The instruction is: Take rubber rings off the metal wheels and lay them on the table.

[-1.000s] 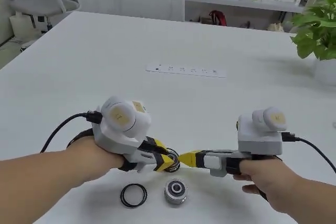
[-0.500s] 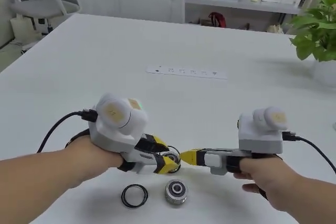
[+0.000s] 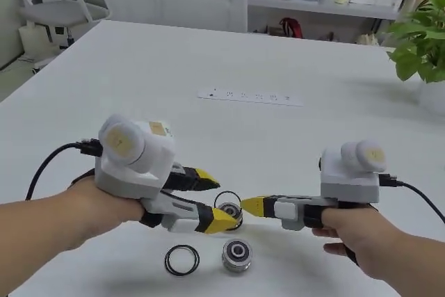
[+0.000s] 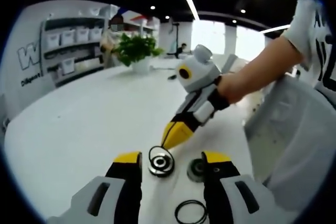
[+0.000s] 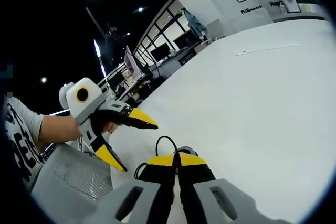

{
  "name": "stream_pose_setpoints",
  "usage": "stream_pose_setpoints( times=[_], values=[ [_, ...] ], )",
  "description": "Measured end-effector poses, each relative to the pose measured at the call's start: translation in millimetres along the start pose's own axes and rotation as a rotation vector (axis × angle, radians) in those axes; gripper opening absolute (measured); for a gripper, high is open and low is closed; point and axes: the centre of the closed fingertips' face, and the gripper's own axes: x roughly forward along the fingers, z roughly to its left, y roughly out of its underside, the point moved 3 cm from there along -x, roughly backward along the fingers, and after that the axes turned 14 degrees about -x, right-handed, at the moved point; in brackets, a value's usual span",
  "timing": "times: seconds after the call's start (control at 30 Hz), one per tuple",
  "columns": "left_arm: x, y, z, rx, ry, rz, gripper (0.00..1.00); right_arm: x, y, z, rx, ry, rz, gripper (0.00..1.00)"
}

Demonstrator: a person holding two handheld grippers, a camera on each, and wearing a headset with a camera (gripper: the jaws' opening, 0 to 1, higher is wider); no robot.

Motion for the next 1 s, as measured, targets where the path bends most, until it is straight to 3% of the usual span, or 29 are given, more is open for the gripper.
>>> stream_pose_setpoints(
  times=[0.63,1.0],
  values=[
    [-44.2,-4.7,-14.5,-0.023,0.007,-0.081,0.65,1.3,-7.9,12.8,-0.01,-0.043,-0.011,0.0],
    [-69.4,1.6,-9.5,-0.052,-0.031,-0.118,0.7,1.9,-12.6,23.5,-0.02,-0.076,-0.016,0.0]
  ],
)
